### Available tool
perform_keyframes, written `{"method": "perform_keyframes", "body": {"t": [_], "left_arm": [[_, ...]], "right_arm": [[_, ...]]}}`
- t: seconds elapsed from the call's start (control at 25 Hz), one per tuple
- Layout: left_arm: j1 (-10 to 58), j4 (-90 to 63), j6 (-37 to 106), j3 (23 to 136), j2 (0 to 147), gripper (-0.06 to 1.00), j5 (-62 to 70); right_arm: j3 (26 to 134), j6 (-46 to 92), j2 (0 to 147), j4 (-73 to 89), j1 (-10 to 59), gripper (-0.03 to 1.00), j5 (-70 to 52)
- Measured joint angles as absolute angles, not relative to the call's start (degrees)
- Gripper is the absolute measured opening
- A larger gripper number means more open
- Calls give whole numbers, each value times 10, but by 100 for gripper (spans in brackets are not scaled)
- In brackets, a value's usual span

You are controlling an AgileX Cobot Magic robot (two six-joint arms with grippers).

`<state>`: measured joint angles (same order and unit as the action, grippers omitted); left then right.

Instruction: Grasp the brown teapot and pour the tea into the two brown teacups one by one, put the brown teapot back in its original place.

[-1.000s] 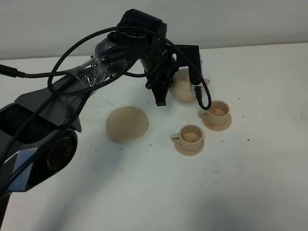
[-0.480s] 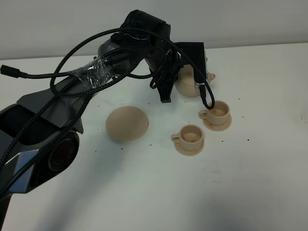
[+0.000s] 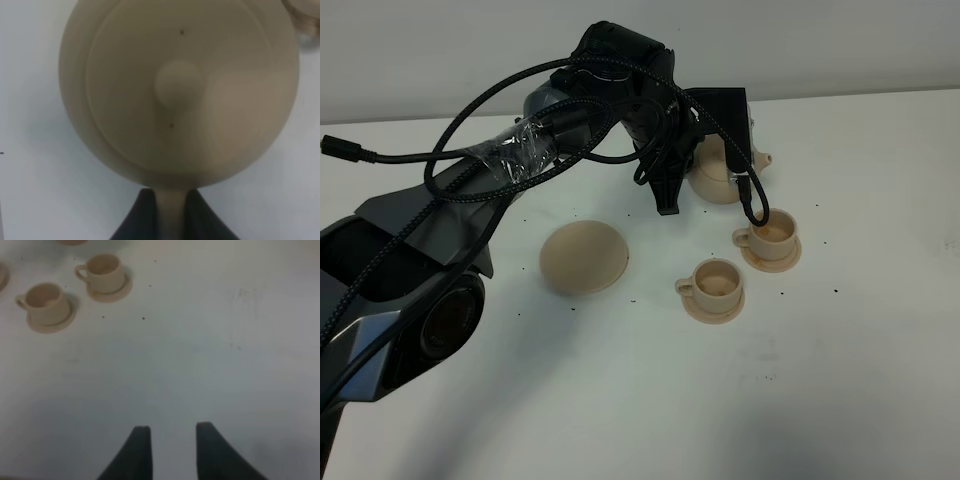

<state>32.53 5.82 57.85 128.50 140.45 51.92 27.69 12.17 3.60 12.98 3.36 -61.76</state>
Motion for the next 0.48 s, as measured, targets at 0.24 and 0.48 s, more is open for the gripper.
{"method": "perform_keyframes", "body": {"t": [0.24, 0.48], "left_arm": [[325, 58, 578, 1285, 1404, 12, 519], [325, 59, 580, 1285, 1404, 12, 519]], "right_arm": [[277, 122, 36, 130, 34, 23, -618], [277, 122, 36, 130, 34, 23, -618]]}}
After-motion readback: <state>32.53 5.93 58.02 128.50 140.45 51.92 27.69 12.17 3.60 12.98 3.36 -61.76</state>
